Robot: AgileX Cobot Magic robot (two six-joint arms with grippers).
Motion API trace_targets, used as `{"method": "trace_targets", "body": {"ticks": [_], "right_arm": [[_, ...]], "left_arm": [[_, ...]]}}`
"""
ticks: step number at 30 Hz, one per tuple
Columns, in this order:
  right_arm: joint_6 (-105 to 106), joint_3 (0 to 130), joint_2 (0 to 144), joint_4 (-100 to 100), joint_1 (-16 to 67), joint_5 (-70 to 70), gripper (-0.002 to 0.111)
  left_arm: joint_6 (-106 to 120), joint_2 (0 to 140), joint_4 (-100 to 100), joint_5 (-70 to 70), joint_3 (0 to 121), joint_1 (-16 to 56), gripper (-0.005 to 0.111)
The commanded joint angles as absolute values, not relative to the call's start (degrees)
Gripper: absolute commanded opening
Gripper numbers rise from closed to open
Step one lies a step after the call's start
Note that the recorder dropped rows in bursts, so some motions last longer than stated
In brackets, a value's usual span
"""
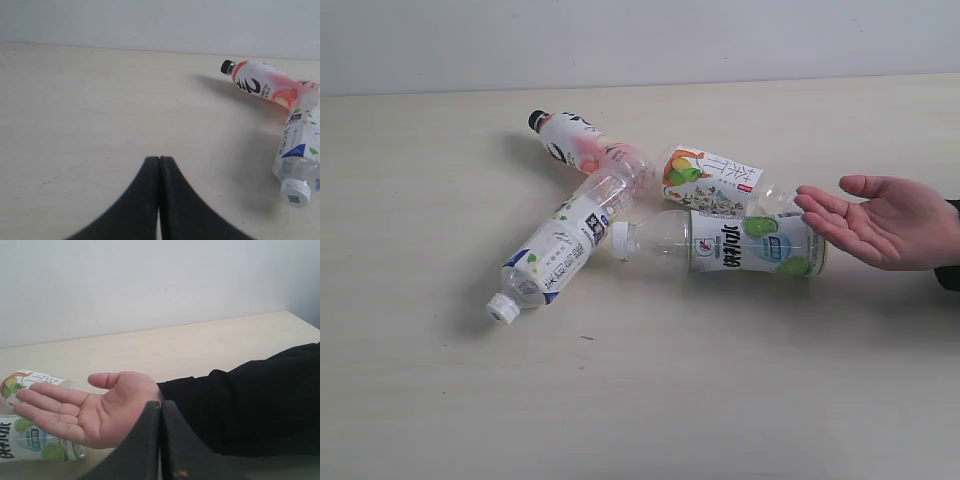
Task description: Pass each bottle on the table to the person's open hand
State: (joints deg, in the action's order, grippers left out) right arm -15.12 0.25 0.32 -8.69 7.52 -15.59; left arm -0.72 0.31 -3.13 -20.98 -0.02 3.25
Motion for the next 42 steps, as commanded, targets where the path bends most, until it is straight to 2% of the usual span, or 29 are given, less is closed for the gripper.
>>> {"method": "trace_targets", "body": {"ticks": [1, 15, 22, 31, 36, 39, 42], "right_arm": [[-15.1, 0.0, 0.0, -8.9, 7.6, -15.1, 0.000], [-15.1, 0.0, 0.0, -8.9, 7.6, -15.1, 0.000], [-15.1, 0.0, 0.0, -8.9, 7.6, -15.1, 0.000], [-15.1, 0.0, 0.0, -8.9, 7.6, -15.1, 0.000], [-15.1, 0.0, 0.0, -8.9, 7.6, -15.1, 0.000], [-15.1, 0.0, 0.0, -8.9, 7.6, -15.1, 0.000], [-15.1, 0.0, 0.0, -8.9, 7.6, -15.1, 0.000]], "left_arm": [[-0.7, 0.0, -3.1, -20.3, 0.0, 3.6, 0.001], [4.5, 0.0, -2.3, -17.9, 0.0, 3.6, 0.001], [1.7, 0.0, -10.3, 5.9, 0.0, 3.6, 0.001], [-25.8, 0.0, -14.2, 18.4, 0.0, 3.6, 0.001], [-31.9, 0.7, -13.9, 35.4, 1.6, 3.6, 0.001], [-25.1, 6.1, -13.7, 31.9, 12.2, 3.6, 0.001], [-12.3, 17.0, -13.6, 13.7, 27.3, 3.6, 0.001]]}}
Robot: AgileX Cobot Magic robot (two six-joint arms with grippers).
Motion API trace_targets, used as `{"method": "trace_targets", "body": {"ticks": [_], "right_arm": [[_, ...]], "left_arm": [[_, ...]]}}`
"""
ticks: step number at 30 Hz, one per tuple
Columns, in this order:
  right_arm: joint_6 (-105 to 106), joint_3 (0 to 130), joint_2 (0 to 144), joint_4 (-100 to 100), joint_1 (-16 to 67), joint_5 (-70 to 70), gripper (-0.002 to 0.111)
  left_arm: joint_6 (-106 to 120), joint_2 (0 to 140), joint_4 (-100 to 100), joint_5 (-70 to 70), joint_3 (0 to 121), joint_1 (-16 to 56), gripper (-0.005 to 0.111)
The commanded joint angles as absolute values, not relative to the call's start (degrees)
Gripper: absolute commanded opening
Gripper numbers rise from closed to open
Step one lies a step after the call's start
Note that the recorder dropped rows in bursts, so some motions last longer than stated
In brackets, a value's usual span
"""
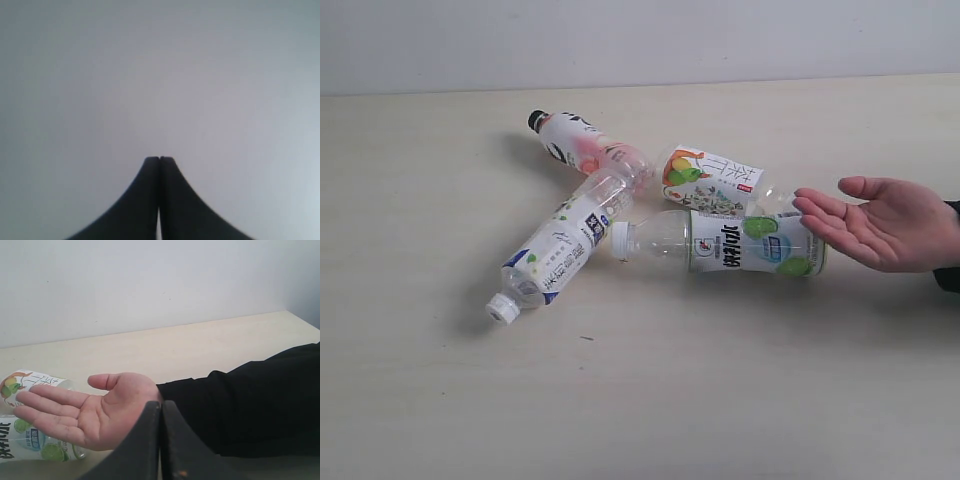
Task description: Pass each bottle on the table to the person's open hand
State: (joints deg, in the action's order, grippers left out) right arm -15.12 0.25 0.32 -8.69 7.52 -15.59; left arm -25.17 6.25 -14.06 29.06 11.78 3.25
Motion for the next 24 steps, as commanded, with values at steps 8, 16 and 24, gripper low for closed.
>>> {"method": "trace_targets", "body": {"ticks": [8, 16, 24], "right_arm": [[-15.1, 0.0, 0.0, -8.9, 7.6, -15.1, 0.000], [-15.1, 0.0, 0.0, -8.9, 7.6, -15.1, 0.000], [-15.1, 0.0, 0.0, -8.9, 7.6, -15.1, 0.000]], "left_arm": [[5.7, 54.7, -13.5, -37.7, 64.6, 3.6, 0.001], [5.7, 86.4, -13.5, -70.0, 87.1, 7.6, 0.001], [7.3, 100.5, -2.2, -67.7, 88.3, 23.2, 0.001]]}}
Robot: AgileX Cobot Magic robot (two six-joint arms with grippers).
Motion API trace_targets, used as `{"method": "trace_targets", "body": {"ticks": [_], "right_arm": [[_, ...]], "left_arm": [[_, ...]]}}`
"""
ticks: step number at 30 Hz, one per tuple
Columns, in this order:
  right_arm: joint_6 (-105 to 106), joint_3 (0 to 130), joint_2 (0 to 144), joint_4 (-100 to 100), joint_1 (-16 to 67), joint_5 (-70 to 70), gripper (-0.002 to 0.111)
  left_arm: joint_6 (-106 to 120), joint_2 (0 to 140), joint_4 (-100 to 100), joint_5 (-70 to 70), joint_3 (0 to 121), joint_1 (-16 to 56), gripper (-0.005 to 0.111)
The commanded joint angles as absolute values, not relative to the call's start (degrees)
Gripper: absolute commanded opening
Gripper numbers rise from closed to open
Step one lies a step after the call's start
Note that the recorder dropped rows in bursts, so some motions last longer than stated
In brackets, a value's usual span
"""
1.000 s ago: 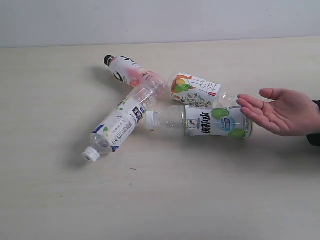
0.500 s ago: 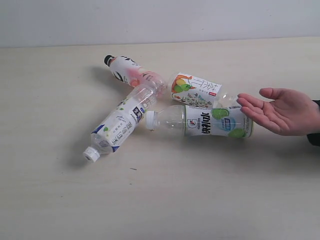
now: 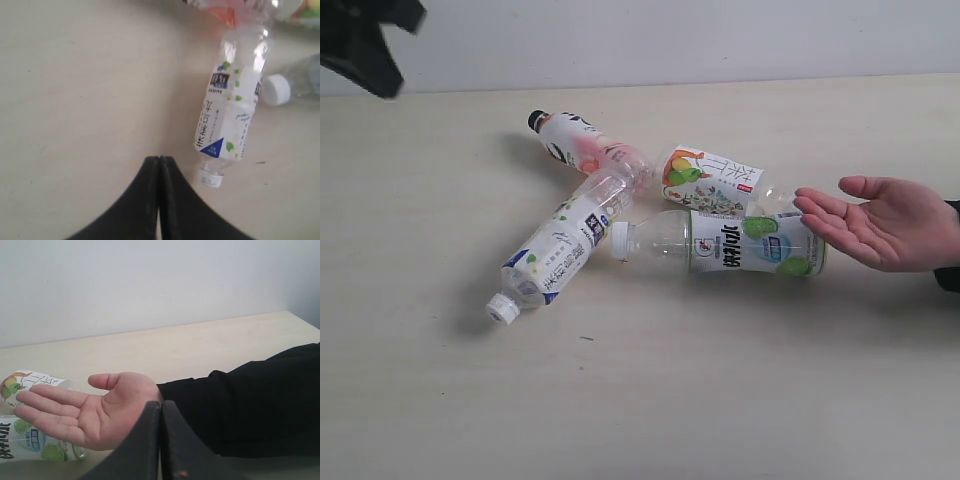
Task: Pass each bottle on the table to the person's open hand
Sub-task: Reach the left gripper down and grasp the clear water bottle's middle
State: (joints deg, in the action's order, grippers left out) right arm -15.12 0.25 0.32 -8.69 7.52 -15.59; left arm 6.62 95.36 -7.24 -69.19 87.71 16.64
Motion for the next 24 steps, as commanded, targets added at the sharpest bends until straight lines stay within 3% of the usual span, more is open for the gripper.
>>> {"method": "trace_targets", "body": {"ticks": [1, 4, 6, 13, 18, 24], "right_arm": [[-15.1, 0.0, 0.0, -8.9, 7.6, -15.1, 0.000], [-15.1, 0.0, 0.0, -8.9, 7.6, -15.1, 0.000], [-15.1, 0.0, 0.0, -8.9, 7.6, -15.1, 0.000], [-15.1, 0.0, 0.0, -8.9, 7.6, -15.1, 0.000], [-15.1, 0.0, 0.0, -8.9, 7.6, -15.1, 0.000], [-15.1, 0.0, 0.0, -8.9, 7.6, -15.1, 0.000]], "left_arm": [[7.8, 102.4, -2.0, -66.0, 88.3, 25.2, 0.001], [11.0, 106.3, -2.0, -63.6, 88.4, 29.0, 0.009], [13.0, 108.8, -2.0, -63.5, 89.2, 31.0, 0.022], [12.5, 115.0, -2.0, -60.5, 91.0, 35.7, 0.087], [9.6, 116.9, -2.0, -55.2, 91.0, 36.0, 0.082], [8.6, 118.0, -2.0, -55.1, 91.0, 35.8, 0.084]]}}
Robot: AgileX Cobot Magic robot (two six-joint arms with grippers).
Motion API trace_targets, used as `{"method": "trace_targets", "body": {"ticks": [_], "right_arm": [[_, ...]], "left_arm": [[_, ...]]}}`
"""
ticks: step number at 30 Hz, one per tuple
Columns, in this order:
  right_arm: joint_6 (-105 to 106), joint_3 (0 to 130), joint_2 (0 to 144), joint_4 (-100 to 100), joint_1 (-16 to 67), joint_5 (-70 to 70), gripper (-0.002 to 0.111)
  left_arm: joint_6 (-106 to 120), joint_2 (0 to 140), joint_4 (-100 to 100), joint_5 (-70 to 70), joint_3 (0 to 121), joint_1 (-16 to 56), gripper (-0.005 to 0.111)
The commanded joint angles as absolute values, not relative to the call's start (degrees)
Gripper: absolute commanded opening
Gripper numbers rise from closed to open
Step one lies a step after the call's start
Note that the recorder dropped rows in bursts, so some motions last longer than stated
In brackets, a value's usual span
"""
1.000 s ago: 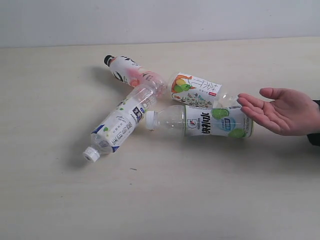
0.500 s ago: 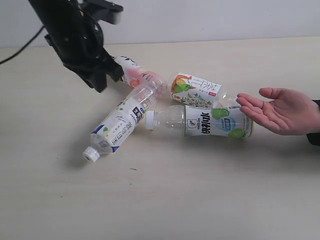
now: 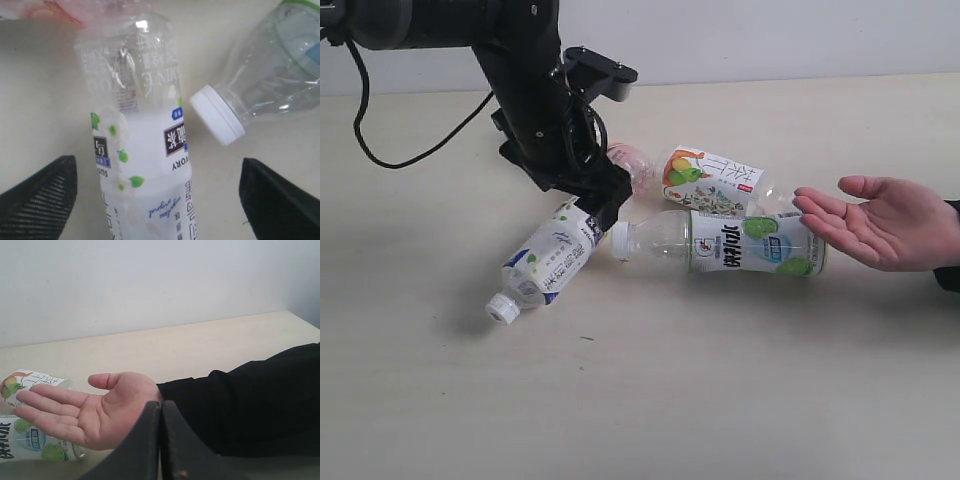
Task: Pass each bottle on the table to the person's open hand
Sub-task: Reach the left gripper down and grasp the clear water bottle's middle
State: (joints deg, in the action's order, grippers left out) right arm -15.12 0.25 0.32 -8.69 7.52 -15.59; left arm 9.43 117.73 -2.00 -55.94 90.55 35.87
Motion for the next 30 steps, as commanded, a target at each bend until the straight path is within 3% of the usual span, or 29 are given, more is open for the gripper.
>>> {"method": "trace_targets", "body": {"ticks": [1, 30], "right_arm": [[-15.1, 0.0, 0.0, -8.9, 7.6, -15.1, 0.000], [-15.1, 0.0, 0.0, -8.9, 7.6, -15.1, 0.000]], "left_arm": [[8.6, 118.0, -1.7, -55.0, 91.0, 35.8, 0.084], [7.3, 122.6, 0.0, -56.2, 90.6, 35.6, 0.084]]}}
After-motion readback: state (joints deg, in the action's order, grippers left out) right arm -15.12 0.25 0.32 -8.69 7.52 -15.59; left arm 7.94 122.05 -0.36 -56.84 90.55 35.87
